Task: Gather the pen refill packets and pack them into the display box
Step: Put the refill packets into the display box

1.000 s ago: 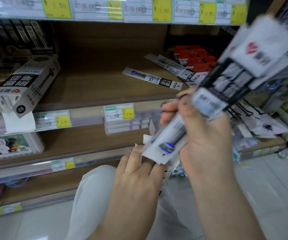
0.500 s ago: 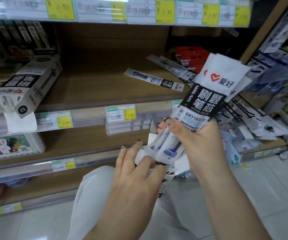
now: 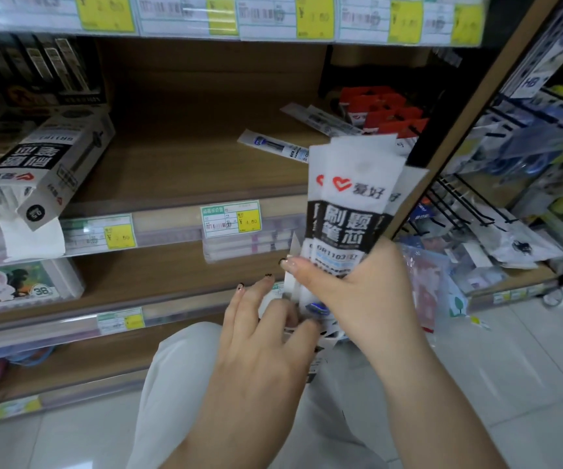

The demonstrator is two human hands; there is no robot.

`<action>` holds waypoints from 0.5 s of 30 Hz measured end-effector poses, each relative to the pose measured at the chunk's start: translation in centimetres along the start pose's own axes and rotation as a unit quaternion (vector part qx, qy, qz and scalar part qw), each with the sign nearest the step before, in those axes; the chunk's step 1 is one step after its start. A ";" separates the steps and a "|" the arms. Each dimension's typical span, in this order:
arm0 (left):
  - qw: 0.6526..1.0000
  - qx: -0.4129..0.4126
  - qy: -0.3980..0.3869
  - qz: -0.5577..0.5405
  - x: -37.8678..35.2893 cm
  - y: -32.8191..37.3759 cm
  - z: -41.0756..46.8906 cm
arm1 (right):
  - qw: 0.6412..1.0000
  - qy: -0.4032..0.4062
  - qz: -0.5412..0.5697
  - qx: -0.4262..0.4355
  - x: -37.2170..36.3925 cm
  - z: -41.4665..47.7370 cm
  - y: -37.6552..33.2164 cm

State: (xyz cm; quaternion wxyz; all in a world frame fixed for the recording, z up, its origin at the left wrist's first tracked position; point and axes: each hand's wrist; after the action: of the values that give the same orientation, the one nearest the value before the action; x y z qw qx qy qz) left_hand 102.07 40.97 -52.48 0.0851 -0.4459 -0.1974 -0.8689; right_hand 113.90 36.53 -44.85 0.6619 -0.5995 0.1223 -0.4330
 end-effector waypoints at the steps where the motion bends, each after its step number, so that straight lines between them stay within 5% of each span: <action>1: 1.000 0.002 -0.003 -0.003 0.1 -0.1 0.1 | 1.000 -0.021 0.011 -0.017 -0.2 0.0 0.3; 7: 1.000 0.000 -0.003 0.002 0.4 -0.5 0.6 | 0.985 -0.160 0.049 -0.043 1.3 0.3 0.7; 11: 1.000 -0.007 -0.018 0.001 0.4 -0.4 0.8 | 0.981 -0.182 0.052 0.035 3.5 1.1 -1.2; 15: 1.000 -0.003 -0.031 0.005 0.3 -0.4 0.7 | 0.981 -0.188 -0.029 -0.028 2.6 1.6 -0.1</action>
State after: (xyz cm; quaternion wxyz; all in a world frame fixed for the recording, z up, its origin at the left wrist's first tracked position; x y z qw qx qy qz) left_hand 102.29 41.65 -51.99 0.0817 -0.4737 -0.1953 -0.8549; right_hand 116.52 35.72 -43.44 0.6433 -0.6916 -0.0101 -0.3282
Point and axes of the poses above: each hand's wrist, its own z-axis towards the middle knuckle, its own x-axis out of the back of the hand, y = z × x, and after that the axes turned 2 degrees about x, right-handed
